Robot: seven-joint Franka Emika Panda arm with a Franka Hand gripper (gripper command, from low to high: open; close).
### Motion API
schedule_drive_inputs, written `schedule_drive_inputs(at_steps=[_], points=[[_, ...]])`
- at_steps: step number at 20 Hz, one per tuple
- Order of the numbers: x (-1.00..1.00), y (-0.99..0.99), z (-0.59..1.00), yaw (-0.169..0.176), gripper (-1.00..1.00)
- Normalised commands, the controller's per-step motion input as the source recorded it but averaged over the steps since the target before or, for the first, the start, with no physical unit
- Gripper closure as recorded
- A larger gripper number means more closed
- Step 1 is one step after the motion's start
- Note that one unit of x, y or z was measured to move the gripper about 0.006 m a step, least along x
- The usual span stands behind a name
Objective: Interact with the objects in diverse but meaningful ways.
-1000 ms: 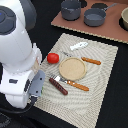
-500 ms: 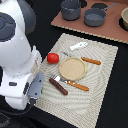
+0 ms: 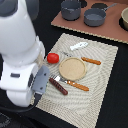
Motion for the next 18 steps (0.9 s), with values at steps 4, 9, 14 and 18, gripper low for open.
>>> schedule_drive_inputs(at_steps=[4, 9, 14, 18], points=[[-0.08, 0.75, 0.49, 0.096, 1.00], [-0.05, 0.81, 0.38, 0.089, 1.00], [-0.14, 0.82, 0.21, 0.092, 1.00], [-0.20, 0.80, 0.14, 0.089, 1.00]])
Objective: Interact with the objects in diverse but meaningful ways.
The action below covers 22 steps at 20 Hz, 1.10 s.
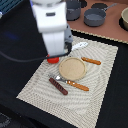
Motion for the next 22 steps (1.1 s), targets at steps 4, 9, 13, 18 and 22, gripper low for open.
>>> schedule_drive_inputs(at_steps=[4, 9, 13, 18, 22], points=[[-0.24, 0.75, 0.08, 0.094, 1.00], [-0.26, 0.79, 0.03, 0.084, 1.00], [-0.31, 0.73, -0.09, 0.087, 1.00], [-0.34, 0.42, -0.39, 0.088, 1.00], [-0.30, 0.11, -0.51, 0.085, 1.00]])
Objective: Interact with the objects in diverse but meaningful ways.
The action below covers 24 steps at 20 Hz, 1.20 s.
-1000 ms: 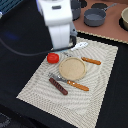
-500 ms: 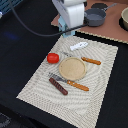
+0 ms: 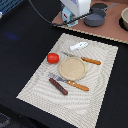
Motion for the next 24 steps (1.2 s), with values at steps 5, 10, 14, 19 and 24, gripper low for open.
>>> schedule_drive_inputs(at_steps=[5, 10, 14, 19, 24], points=[[-0.25, 0.00, -0.60, 0.063, 1.00], [-0.23, 0.00, -0.64, 0.047, 1.00], [-0.14, 0.00, -0.36, 0.025, 1.00], [-0.09, -0.01, -0.01, 0.001, 1.00], [-0.12, 0.00, -0.01, 0.000, -1.00]])
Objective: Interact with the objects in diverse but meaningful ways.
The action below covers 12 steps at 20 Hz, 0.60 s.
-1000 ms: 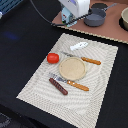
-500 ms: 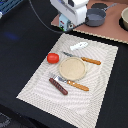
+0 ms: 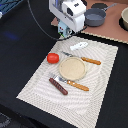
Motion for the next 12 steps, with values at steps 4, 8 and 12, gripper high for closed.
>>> schedule_drive_inputs(at_steps=[4, 8, 12], points=[[-0.13, 0.00, -0.05, 0.002, -1.00], [-0.10, 0.00, -0.05, 0.007, -1.00], [-0.13, -0.09, 0.31, 0.006, -1.00]])
